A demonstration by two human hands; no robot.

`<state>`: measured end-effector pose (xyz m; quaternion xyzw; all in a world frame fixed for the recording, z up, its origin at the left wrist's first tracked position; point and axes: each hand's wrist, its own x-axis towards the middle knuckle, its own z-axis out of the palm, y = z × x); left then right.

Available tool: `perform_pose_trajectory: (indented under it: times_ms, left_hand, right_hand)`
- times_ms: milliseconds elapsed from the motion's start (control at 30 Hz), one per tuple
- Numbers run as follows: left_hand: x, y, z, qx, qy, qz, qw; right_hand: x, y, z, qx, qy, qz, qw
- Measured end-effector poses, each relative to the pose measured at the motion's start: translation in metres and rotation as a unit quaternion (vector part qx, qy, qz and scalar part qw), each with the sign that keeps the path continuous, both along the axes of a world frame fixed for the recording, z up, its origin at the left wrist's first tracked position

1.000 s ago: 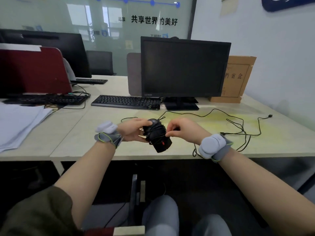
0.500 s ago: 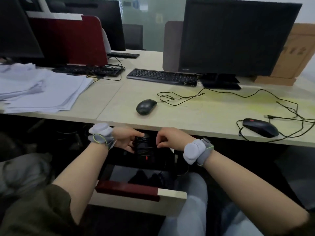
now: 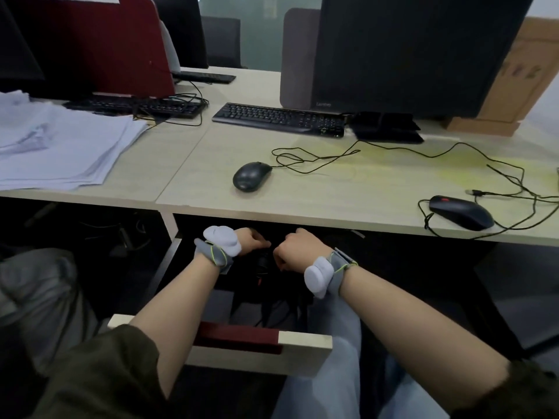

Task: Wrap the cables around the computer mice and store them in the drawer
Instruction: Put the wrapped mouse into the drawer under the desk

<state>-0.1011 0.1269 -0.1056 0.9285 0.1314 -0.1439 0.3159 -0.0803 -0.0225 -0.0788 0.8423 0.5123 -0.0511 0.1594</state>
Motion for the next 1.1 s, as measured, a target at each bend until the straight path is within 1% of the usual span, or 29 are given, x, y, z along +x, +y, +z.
perform_pose_trajectory:
  times_ms: [167, 300, 433, 533, 633, 700, 767, 867, 900, 1000, 1100]
  left_hand:
    - [0.008, -0.01, 0.001, 0.075, 0.027, -0.018, 0.997]
    - [0.01, -0.011, 0.005, 0.096, 0.021, -0.008, 0.995]
    - [0.007, -0.017, 0.009, 0.134, 0.003, -0.015, 0.991]
    - [0.007, -0.023, 0.02, 0.16, 0.033, -0.024, 0.986]
    - [0.007, -0.03, 0.036, 0.17, 0.064, -0.041, 0.983]
    - [0.01, -0.034, 0.044, 0.166, 0.072, -0.04, 0.983]
    - [0.015, -0.042, 0.058, 0.147, 0.072, -0.034, 0.986]
    - [0.026, -0.065, 0.094, 0.065, 0.1, -0.028, 0.992]
    - [0.03, -0.075, 0.11, 0.052, 0.099, -0.033, 0.993]
    - [0.052, -0.107, 0.15, 0.044, 0.05, -0.064, 0.996]
    - [0.074, -0.14, 0.17, 0.03, -0.015, -0.081, 0.996]
  right_hand:
    - [0.004, -0.006, 0.0, -0.013, 0.045, -0.02, 0.999]
    - [0.005, -0.011, 0.005, 0.022, 0.076, -0.023, 0.997]
    - [0.002, -0.015, 0.017, 0.065, 0.138, -0.063, 0.986]
    - [-0.001, -0.019, 0.027, 0.085, 0.185, -0.086, 0.975]
    - [-0.002, -0.023, 0.042, 0.071, 0.222, -0.105, 0.967]
    - [-0.001, -0.028, 0.055, 0.063, 0.237, -0.108, 0.963]
    - [0.003, -0.037, 0.072, 0.075, 0.245, -0.113, 0.96]
    - [0.013, -0.058, 0.1, 0.118, 0.252, -0.133, 0.951]
    - [0.017, -0.066, 0.109, 0.129, 0.249, -0.141, 0.949]
    - [0.034, -0.098, 0.135, 0.162, 0.249, -0.168, 0.94]
    - [0.052, -0.138, 0.153, 0.197, 0.247, -0.202, 0.927]
